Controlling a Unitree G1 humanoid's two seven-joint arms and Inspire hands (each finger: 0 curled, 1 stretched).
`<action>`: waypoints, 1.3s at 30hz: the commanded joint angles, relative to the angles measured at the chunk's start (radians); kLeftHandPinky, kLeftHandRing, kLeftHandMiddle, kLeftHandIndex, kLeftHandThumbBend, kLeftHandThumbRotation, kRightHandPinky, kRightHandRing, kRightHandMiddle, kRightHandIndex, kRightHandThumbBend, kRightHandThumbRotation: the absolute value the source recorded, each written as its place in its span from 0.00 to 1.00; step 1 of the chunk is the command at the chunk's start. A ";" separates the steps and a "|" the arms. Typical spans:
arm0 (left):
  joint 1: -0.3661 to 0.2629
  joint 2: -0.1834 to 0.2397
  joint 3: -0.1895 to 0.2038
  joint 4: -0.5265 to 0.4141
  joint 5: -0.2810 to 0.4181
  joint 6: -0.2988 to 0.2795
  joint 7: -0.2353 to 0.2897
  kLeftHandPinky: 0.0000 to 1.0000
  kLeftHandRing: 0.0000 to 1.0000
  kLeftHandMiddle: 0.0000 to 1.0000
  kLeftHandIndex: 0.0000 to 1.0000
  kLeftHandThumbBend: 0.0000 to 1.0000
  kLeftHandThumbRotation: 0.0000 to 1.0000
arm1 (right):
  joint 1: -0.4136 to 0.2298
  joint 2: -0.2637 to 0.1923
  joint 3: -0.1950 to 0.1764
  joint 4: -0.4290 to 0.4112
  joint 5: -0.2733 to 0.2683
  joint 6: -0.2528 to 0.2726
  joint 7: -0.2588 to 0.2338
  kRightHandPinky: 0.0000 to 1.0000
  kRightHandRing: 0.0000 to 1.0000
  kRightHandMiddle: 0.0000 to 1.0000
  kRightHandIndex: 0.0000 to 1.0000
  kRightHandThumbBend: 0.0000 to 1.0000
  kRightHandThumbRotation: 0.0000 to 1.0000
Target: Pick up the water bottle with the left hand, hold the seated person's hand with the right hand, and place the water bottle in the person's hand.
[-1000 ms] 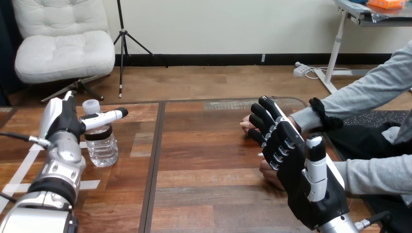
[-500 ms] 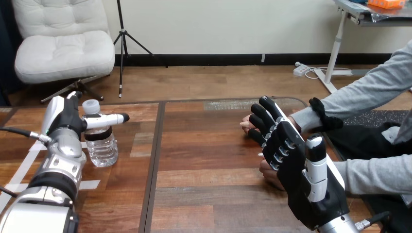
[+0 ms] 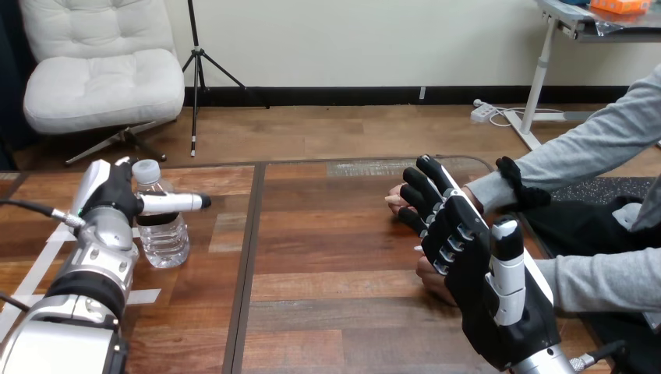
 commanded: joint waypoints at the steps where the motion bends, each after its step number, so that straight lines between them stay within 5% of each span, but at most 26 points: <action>1: -0.094 0.033 -0.031 0.002 0.031 0.003 -0.009 0.77 0.89 0.93 0.93 0.99 0.23 | -0.023 -0.006 0.002 -0.053 0.007 -0.021 -0.002 1.00 1.00 0.99 0.99 0.93 1.00; 24: -0.091 0.035 -0.045 0.011 0.046 0.020 0.000 0.76 0.88 0.92 0.92 0.97 0.25 | -0.020 -0.008 0.001 -0.057 0.018 -0.014 0.003 1.00 1.00 0.99 1.00 0.93 1.00; 39: -0.082 0.019 -0.039 0.011 0.036 0.036 0.114 0.69 0.82 0.87 0.86 0.93 0.20 | -0.018 -0.006 0.000 -0.051 0.018 -0.028 0.008 1.00 1.00 0.99 0.99 0.93 1.00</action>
